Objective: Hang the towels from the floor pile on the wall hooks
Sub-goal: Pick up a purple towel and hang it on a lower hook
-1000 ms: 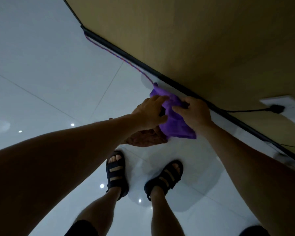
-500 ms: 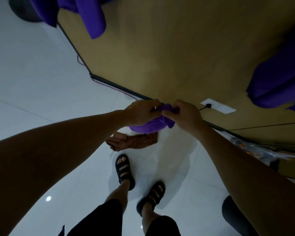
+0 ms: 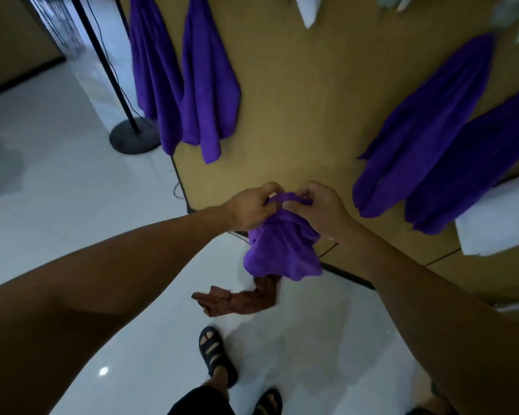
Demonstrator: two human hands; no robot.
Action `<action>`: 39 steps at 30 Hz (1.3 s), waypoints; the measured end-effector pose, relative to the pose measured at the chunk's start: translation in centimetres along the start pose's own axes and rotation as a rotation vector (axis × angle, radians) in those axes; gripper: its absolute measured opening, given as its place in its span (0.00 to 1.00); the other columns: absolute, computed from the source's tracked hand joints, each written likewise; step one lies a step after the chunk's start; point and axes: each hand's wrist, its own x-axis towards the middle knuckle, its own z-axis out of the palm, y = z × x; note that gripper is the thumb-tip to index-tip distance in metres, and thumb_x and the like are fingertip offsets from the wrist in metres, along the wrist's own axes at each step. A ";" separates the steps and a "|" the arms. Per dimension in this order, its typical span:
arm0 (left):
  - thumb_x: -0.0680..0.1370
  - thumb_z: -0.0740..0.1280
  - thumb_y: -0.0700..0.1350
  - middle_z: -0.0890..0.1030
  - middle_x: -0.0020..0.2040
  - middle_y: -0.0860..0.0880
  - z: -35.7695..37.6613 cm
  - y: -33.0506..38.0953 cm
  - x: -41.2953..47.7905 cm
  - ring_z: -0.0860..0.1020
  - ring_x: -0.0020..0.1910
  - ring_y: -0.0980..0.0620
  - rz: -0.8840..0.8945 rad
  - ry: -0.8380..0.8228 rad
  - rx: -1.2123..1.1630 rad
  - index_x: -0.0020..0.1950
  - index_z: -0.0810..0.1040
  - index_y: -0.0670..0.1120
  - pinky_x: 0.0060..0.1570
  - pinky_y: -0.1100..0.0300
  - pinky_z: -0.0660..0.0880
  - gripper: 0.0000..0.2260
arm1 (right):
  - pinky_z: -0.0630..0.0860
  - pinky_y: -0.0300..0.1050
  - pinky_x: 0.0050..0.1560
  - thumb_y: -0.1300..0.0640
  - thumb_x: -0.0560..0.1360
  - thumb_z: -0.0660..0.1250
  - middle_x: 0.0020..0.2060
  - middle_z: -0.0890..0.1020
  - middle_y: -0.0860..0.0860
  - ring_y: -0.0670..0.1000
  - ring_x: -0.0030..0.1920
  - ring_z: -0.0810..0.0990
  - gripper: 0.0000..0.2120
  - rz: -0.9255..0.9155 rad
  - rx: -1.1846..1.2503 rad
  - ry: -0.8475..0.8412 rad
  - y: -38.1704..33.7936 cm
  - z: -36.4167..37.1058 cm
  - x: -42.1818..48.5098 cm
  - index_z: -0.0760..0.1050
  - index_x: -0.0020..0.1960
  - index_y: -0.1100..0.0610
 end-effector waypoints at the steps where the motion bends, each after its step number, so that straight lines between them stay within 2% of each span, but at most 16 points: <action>1: 0.81 0.58 0.48 0.77 0.50 0.48 -0.7 0.9 -0.7 0.75 0.48 0.49 0.021 0.016 0.044 0.68 0.68 0.51 0.48 0.62 0.68 0.15 | 0.73 0.44 0.44 0.51 0.71 0.74 0.36 0.77 0.43 0.47 0.39 0.76 0.11 -0.031 -0.037 0.029 -1.1 -0.8 -0.4 0.76 0.46 0.56; 4: 0.82 0.57 0.49 0.80 0.55 0.46 -2.3 3.4 -1.9 0.77 0.53 0.46 0.072 0.092 0.162 0.68 0.71 0.51 0.52 0.60 0.70 0.16 | 0.69 0.37 0.42 0.53 0.72 0.73 0.36 0.75 0.40 0.43 0.37 0.73 0.09 -0.130 -0.093 0.145 -4.3 -3.3 -1.5 0.79 0.49 0.55; 8: 0.81 0.57 0.47 0.81 0.49 0.42 -4.1 5.7 -2.8 0.77 0.50 0.42 0.138 0.196 0.253 0.55 0.78 0.45 0.48 0.55 0.72 0.12 | 0.69 0.38 0.46 0.54 0.72 0.73 0.33 0.74 0.38 0.43 0.39 0.73 0.05 -0.175 -0.059 0.222 -7.3 -5.1 -2.3 0.79 0.46 0.54; 11: 0.80 0.59 0.45 0.81 0.46 0.42 -5.7 6.8 -3.3 0.76 0.46 0.44 0.184 0.280 0.233 0.49 0.78 0.42 0.45 0.56 0.69 0.10 | 0.69 0.37 0.41 0.48 0.74 0.70 0.34 0.74 0.43 0.45 0.38 0.73 0.09 -0.100 -0.163 0.144 -8.9 -6.4 -2.7 0.75 0.41 0.53; 13: 0.80 0.60 0.45 0.77 0.39 0.46 -6.8 7.1 -3.4 0.73 0.41 0.48 0.152 0.256 0.113 0.40 0.74 0.45 0.42 0.57 0.67 0.10 | 0.69 0.36 0.38 0.47 0.75 0.69 0.33 0.75 0.47 0.46 0.36 0.74 0.14 -0.052 -0.173 -0.004 -9.8 -7.2 -3.1 0.75 0.38 0.56; 15: 0.80 0.62 0.47 0.72 0.34 0.51 -8.0 7.4 -3.8 0.70 0.38 0.50 0.108 0.216 -0.041 0.35 0.70 0.48 0.40 0.56 0.67 0.13 | 0.72 0.42 0.41 0.47 0.74 0.70 0.34 0.77 0.51 0.49 0.37 0.76 0.15 -0.024 -0.075 -0.069 -10.4 -7.8 -3.1 0.77 0.39 0.59; 17: 0.80 0.63 0.45 0.73 0.33 0.52 -9.2 8.0 -4.0 0.71 0.36 0.53 0.112 0.179 -0.319 0.35 0.72 0.48 0.39 0.57 0.68 0.13 | 0.73 0.48 0.42 0.48 0.75 0.70 0.37 0.78 0.55 0.52 0.39 0.76 0.17 0.007 0.105 -0.026 -11.2 -8.2 -2.9 0.77 0.43 0.64; 19: 0.79 0.64 0.44 0.77 0.36 0.50 -10.4 8.6 -3.8 0.74 0.38 0.52 0.108 0.120 -0.587 0.38 0.75 0.46 0.43 0.57 0.72 0.10 | 0.77 0.54 0.51 0.48 0.74 0.70 0.44 0.83 0.60 0.56 0.45 0.81 0.18 0.032 0.320 0.014 -12.0 -8.2 -2.9 0.78 0.48 0.66; 21: 0.79 0.65 0.43 0.78 0.38 0.47 -11.5 9.0 -3.5 0.75 0.42 0.49 0.127 0.075 -0.673 0.39 0.76 0.45 0.49 0.53 0.73 0.08 | 0.78 0.56 0.55 0.47 0.73 0.71 0.48 0.84 0.61 0.55 0.47 0.82 0.20 0.029 0.357 0.036 -12.6 -8.3 -2.9 0.79 0.50 0.65; 22: 0.79 0.65 0.44 0.78 0.38 0.47 -12.1 9.0 -3.4 0.75 0.41 0.50 0.145 0.070 -0.623 0.40 0.76 0.45 0.48 0.54 0.72 0.08 | 0.79 0.51 0.52 0.48 0.73 0.71 0.44 0.84 0.59 0.52 0.44 0.82 0.18 0.009 0.296 0.043 -12.8 -8.4 -3.0 0.79 0.48 0.64; 24: 0.79 0.65 0.45 0.77 0.39 0.48 -13.2 8.6 -3.2 0.74 0.40 0.53 0.203 0.096 -0.282 0.42 0.78 0.42 0.44 0.60 0.71 0.09 | 0.77 0.38 0.43 0.51 0.73 0.72 0.37 0.82 0.50 0.42 0.37 0.80 0.09 -0.032 0.090 0.003 -13.2 -9.1 -3.2 0.79 0.42 0.57; 26: 0.80 0.64 0.46 0.79 0.43 0.48 -13.9 8.0 -2.9 0.75 0.42 0.53 0.284 0.122 0.084 0.48 0.80 0.40 0.42 0.62 0.71 0.10 | 0.74 0.37 0.42 0.49 0.72 0.73 0.36 0.80 0.44 0.41 0.36 0.78 0.08 -0.031 -0.140 -0.046 -13.6 -9.8 -3.4 0.76 0.39 0.49; 28: 0.79 0.64 0.45 0.79 0.45 0.50 -14.3 7.3 -2.8 0.75 0.44 0.53 0.344 0.151 0.243 0.51 0.80 0.40 0.44 0.61 0.70 0.09 | 0.73 0.41 0.45 0.45 0.70 0.74 0.36 0.78 0.42 0.44 0.39 0.77 0.10 -0.008 -0.293 -0.021 -13.6 -10.5 -3.2 0.74 0.38 0.46; 33: 0.76 0.65 0.39 0.74 0.39 0.54 -14.6 6.4 -3.2 0.73 0.40 0.53 0.296 0.167 0.222 0.50 0.76 0.43 0.40 0.63 0.67 0.03 | 0.77 0.42 0.52 0.47 0.68 0.76 0.42 0.82 0.46 0.47 0.46 0.81 0.11 0.055 -0.161 -0.056 -14.1 -10.5 -3.9 0.77 0.42 0.51; 37: 0.73 0.65 0.36 0.72 0.35 0.53 -14.3 7.6 -4.4 0.71 0.35 0.54 0.187 0.073 0.121 0.42 0.71 0.45 0.32 0.64 0.67 0.06 | 0.80 0.42 0.47 0.59 0.69 0.76 0.41 0.82 0.51 0.48 0.42 0.82 0.11 0.015 0.221 -0.028 -16.1 -9.6 -4.6 0.75 0.45 0.60; 39: 0.71 0.64 0.35 0.72 0.34 0.51 -13.9 8.3 -5.0 0.70 0.33 0.54 0.136 -0.023 -0.018 0.41 0.71 0.44 0.31 0.63 0.67 0.05 | 0.81 0.41 0.44 0.59 0.69 0.76 0.42 0.83 0.52 0.49 0.43 0.82 0.13 0.004 0.263 0.012 -16.8 -9.4 -4.5 0.75 0.48 0.60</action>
